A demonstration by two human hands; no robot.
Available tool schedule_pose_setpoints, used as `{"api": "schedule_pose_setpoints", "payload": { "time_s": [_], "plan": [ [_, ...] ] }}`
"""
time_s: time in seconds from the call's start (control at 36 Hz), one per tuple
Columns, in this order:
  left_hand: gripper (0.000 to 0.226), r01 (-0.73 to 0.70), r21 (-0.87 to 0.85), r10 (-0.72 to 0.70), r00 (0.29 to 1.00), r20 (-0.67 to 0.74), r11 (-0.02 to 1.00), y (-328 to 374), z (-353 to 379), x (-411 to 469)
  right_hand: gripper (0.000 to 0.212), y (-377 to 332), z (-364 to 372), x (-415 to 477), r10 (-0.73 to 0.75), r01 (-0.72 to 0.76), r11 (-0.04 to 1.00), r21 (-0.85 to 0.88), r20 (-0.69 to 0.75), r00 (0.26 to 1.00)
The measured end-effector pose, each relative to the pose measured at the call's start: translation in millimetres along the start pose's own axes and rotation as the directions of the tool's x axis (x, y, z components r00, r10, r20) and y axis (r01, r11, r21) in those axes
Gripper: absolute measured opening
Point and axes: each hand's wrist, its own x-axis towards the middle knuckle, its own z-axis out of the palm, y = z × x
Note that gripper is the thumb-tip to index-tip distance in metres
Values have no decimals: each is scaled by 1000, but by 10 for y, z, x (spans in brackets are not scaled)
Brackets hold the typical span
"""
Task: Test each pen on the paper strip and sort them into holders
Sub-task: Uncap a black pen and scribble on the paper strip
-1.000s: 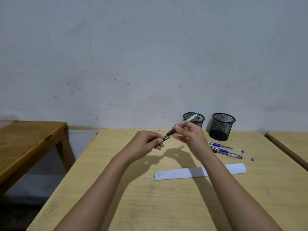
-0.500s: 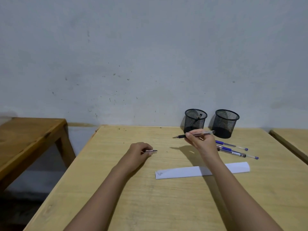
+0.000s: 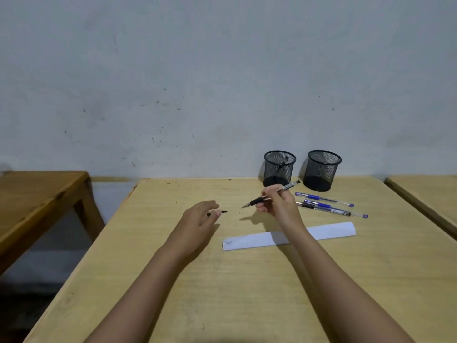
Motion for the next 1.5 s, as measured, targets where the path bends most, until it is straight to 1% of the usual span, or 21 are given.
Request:
{"api": "schedule_pose_setpoints", "payload": {
  "time_s": [0.03,0.06,0.11,0.17,0.22,0.28,0.33,0.44,0.53,0.64,0.75,0.89,1.0,1.25,1.36,1.5],
  "plan": [
    [35,5,-36,-4,1000,18,999,35,-5,-90,18,-10,42,-31,24,-25,997,68,20,1000],
    [37,-4,-32,6,999,42,999,57,-6,-183,18,-15,81,-61,44,-49,991,124,41,998],
    [45,-55,44,50,994,94,998,71,-8,-365,17,-2,144,-122,61,-73,983,168,79,995],
    [55,-108,136,86,984,157,985,89,-11,-542,13,38,188,-177,39,-53,988,144,102,994],
    [61,-161,243,104,967,232,957,123,-5,-694,7,81,225,-220,0,-7,998,64,102,995],
    [64,-205,325,108,950,292,923,145,23,-800,11,113,259,-244,-29,32,999,-41,75,997],
    [67,-214,360,87,938,336,908,128,63,-847,13,137,299,-267,-28,34,995,-94,63,998],
    [71,-197,432,10,917,398,880,59,138,-859,13,214,346,-312,29,-28,999,-21,70,997],
    [76,-185,466,-18,918,397,865,41,163,-852,11,259,343,-353,49,-45,998,-52,85,995],
    [81,-171,490,-38,921,387,855,22,188,-851,21,309,329,-348,26,-10,983,-184,85,996],
    [80,-177,510,-36,924,382,842,12,205,-848,31,376,345,-329,23,-2,945,-328,59,998],
    [81,-180,521,-29,929,368,834,-2,223,-848,39,398,350,-309,0,22,913,-407,55,999],
    [81,-180,526,-21,935,353,831,-12,228,-850,34,419,340,-285,-13,48,904,-424,85,996],
    [80,-172,520,-25,937,350,837,-6,226,-857,42,456,351,-279,-2,57,905,-421,131,991],
    [76,-172,526,-30,935,352,833,10,218,-854,39,447,363,-280,-3,72,891,-448,153,988],
    [79,-173,527,-32,933,357,832,16,217,-856,39,454,362,-283,-11,69,892,-447,130,991]
  ]
}}
